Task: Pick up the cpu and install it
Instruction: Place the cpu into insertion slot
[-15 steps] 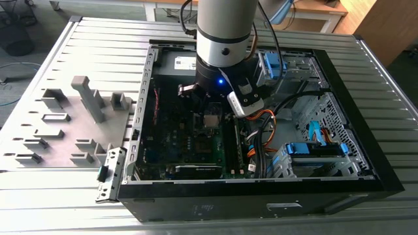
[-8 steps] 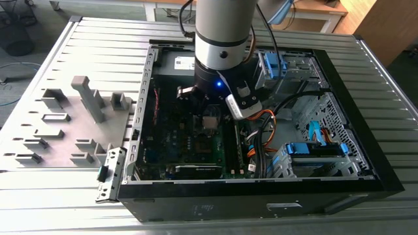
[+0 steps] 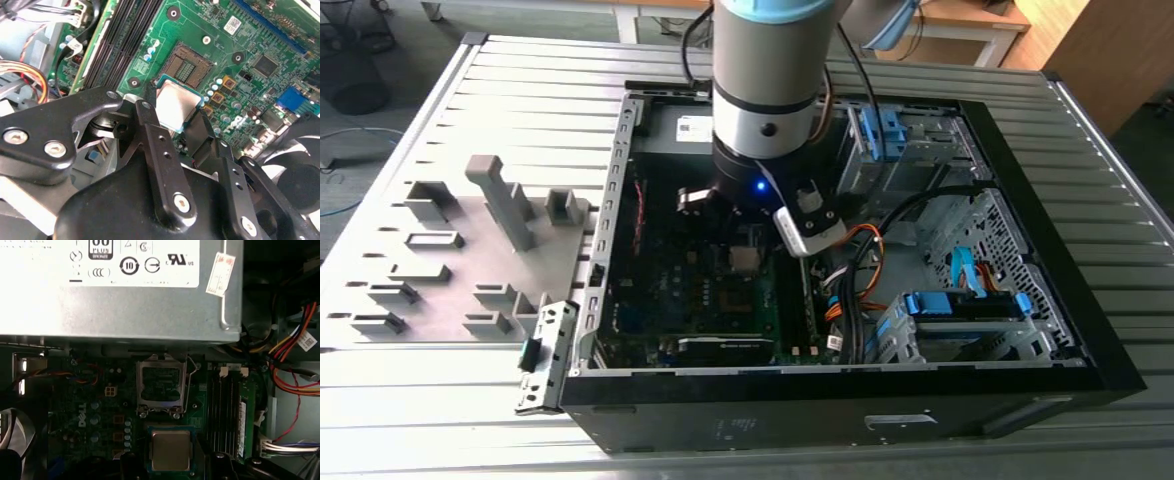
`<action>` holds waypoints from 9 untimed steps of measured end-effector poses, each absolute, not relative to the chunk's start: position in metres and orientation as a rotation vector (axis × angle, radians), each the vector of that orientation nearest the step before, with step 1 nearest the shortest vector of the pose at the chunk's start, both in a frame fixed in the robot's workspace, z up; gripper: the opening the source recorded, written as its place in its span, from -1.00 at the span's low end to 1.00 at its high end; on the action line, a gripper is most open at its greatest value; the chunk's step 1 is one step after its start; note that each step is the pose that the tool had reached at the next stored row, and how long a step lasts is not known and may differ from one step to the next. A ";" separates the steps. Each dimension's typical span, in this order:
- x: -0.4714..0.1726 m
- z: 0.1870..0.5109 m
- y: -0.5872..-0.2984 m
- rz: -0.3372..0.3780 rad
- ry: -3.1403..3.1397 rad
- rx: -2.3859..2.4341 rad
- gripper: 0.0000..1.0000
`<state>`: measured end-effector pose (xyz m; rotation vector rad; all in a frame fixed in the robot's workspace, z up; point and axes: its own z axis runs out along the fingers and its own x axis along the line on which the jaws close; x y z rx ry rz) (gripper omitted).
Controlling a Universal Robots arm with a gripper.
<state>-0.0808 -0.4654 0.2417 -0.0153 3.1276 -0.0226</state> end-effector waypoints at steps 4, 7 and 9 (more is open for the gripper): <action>-0.083 0.236 -0.467 -0.023 3.128 -0.015 -0.06; -0.085 0.232 -0.468 -0.023 3.128 -0.015 -0.06; -0.085 0.231 -0.469 -0.023 3.128 -0.015 -0.06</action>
